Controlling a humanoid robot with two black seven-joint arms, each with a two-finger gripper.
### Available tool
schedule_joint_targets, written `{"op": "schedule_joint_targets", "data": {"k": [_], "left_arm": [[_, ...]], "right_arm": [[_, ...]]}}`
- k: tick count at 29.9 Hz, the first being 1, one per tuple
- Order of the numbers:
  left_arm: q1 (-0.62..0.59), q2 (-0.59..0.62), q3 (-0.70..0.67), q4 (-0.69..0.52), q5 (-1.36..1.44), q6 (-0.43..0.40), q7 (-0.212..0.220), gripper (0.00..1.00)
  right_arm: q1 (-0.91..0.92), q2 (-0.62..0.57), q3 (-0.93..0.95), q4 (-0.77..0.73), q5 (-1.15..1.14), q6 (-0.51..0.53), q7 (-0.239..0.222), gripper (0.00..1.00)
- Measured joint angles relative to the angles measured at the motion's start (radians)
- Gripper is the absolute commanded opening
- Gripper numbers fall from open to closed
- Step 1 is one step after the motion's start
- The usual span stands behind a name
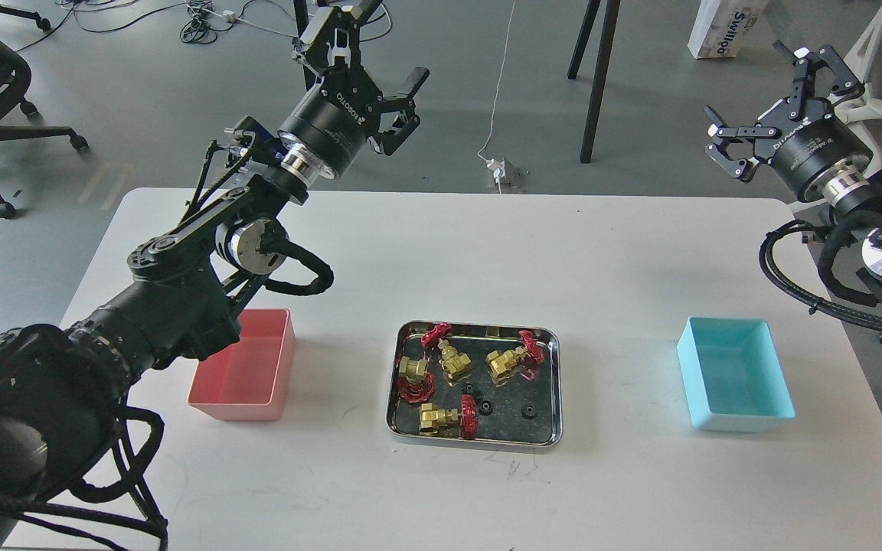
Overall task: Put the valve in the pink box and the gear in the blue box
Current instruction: 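Swing the left arm over the table toward the metal tray, then lower the left gripper onto a brass valve with red handle in the tray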
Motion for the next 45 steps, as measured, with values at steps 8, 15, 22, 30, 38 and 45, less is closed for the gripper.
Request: {"op": "schedule_joint_targets", "data": {"k": [8,15,22,30,38,45], "left_arm": [[0.021,0.015,-0.013,-0.002,-0.014,0.000,0.000,1.00],[0.045,0.007,-0.105,-0.071,-0.045,0.000,0.000,1.00],[0.066,0.033,-0.140,-0.313,-0.018,0.000,0.000,1.00],[-0.059,0.274,0.068,-0.623,0.189,0.033,0.000,1.00],[-0.631,0.326,0.895,-0.681,0.274,0.255,0.000,0.99],[-0.883,0.109,1.440,-0.685,0.498,0.360,0.000,0.99]], "right_arm": [[0.009,0.001,0.017,-0.001,0.002,0.000,0.003,1.00],[0.066,0.000,0.095,-0.008,0.015,0.000,0.006,1.00],[0.072,0.000,0.131,-0.007,0.039,0.000,0.006,1.00],[0.068,-0.025,0.140,0.000,0.044,0.000,0.010,1.00],[0.034,-0.031,0.131,0.008,0.035,0.000,0.011,1.00],[0.032,-0.040,0.133,-0.002,0.033,0.000,0.001,1.00]]}}
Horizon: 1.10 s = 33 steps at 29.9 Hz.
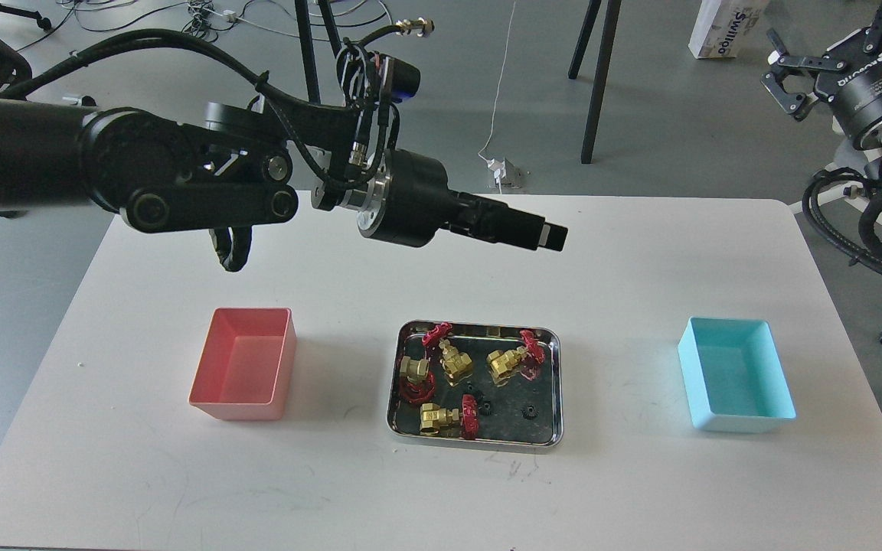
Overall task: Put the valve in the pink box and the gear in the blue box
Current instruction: 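Lower the left gripper onto a brass valve with red handle in the tray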
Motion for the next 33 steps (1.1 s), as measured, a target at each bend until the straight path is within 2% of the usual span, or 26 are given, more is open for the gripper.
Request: {"op": "schedule_joint_targets", "data": {"k": [4,10,19,33], "left_arm": [[0.042,-0.132,0.192,0.015,0.031,0.143,0.000,0.98],[0.156,-0.189,0.264,0.051,0.034,0.249,0.000,0.97],[0.285,-0.178,0.289,0.185,0.048,0.291,0.000,0.91],[0.394,-0.171,0.324,0.293,0.108,0.314,0.000,0.87]], "right_arm": [[0.043,0.000,-0.007,0.002,-0.001,0.000,-0.003,1.00],[0.070,0.006,-0.012,0.004,-0.001,0.000,-0.003,1.00],[0.059,0.000,-0.011,0.029,-0.001,0.000,-0.003,1.00],[0.043,-0.002,-0.010,0.048,-0.001,0.000,-0.003,1.00]]}}
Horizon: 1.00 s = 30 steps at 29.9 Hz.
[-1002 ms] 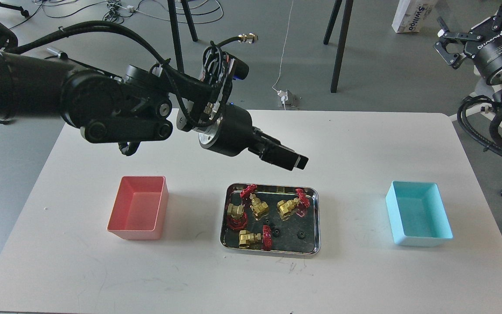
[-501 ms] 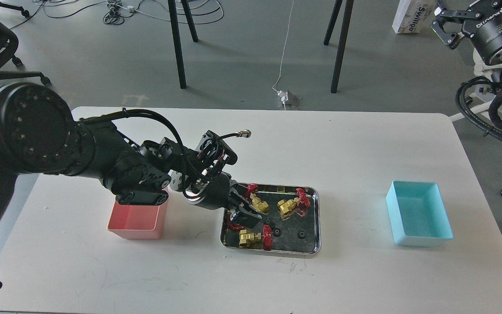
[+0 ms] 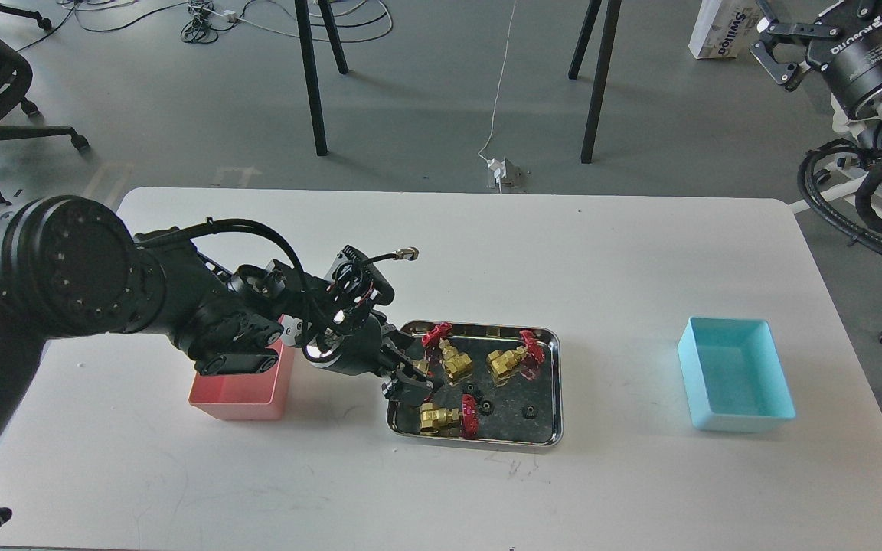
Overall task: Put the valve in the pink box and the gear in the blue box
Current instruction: 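Lower the left gripper onto a brass valve with red handle in the tray, then close the left gripper on the brass valve and lift it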
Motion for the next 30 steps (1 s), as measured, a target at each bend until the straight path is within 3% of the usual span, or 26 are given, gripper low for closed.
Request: {"op": "schedule_joint_targets", "data": {"k": [21,30], "left_arm": [[0.022,0.000,0.006,0.017,0.006,0.009,0.000,0.61],[0.024,0.001,0.007,0.019,0.019,0.009,0.000,0.55]], "right_arm": [[-0.033,0.000,-0.002,0.000,0.000,0.000,0.000,1.00],[-0.034,0.000,-0.002,0.000,0.000,0.000,0.000,1.00]]}}
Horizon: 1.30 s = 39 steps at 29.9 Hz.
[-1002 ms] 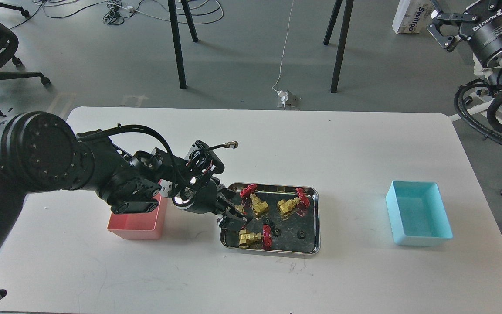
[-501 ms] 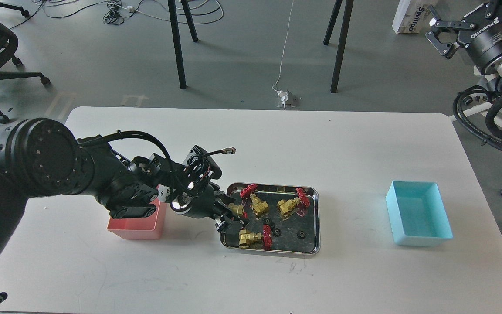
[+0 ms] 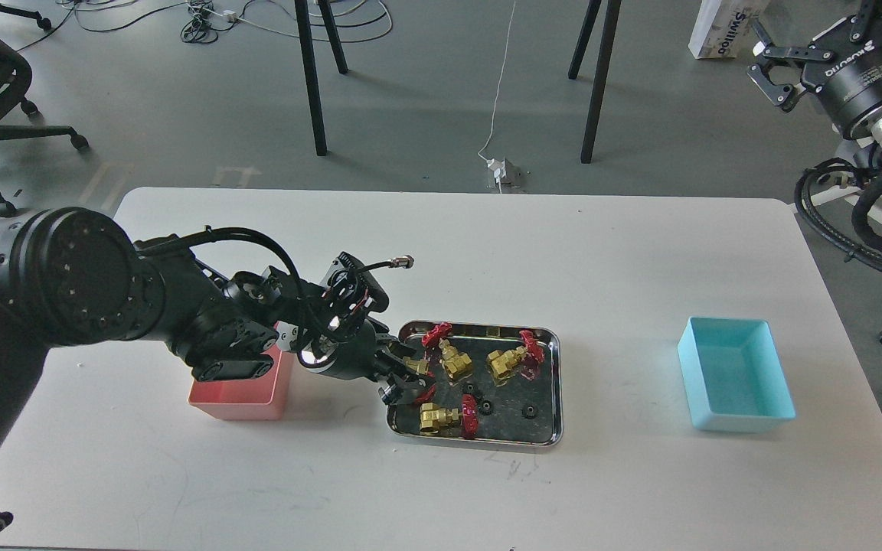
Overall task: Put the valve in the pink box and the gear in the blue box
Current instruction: 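Close the left gripper on the brass valve and lift it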
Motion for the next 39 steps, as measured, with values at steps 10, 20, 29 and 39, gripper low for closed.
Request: {"op": "schedule_joint_targets", "data": {"k": [10,20,29,39], "left_arm": [[-0.001,0.014,-0.002,0.000,0.002,0.000,0.000,0.48],[-0.001,0.023,-0.007,-0.002,0.003,0.000,0.000,0.44],[-0.004,0.034,-0.019,-0.011,0.005,-0.002,0.000,0.39],[-0.006,0.035,-0.024,-0.018,0.006,-0.002,0.000,0.32]], "right_arm": [[0.000,0.000,0.002,-0.001,0.000,0.000,0.000,1.00],[-0.006,0.000,0.000,-0.003,0.000,0.000,0.000,1.00],[-0.014,0.000,0.000,-0.005,0.000,0.000,0.002,1.00],[-0.020,0.000,0.002,-0.005,0.000,0.000,0.002,1.00]]}}
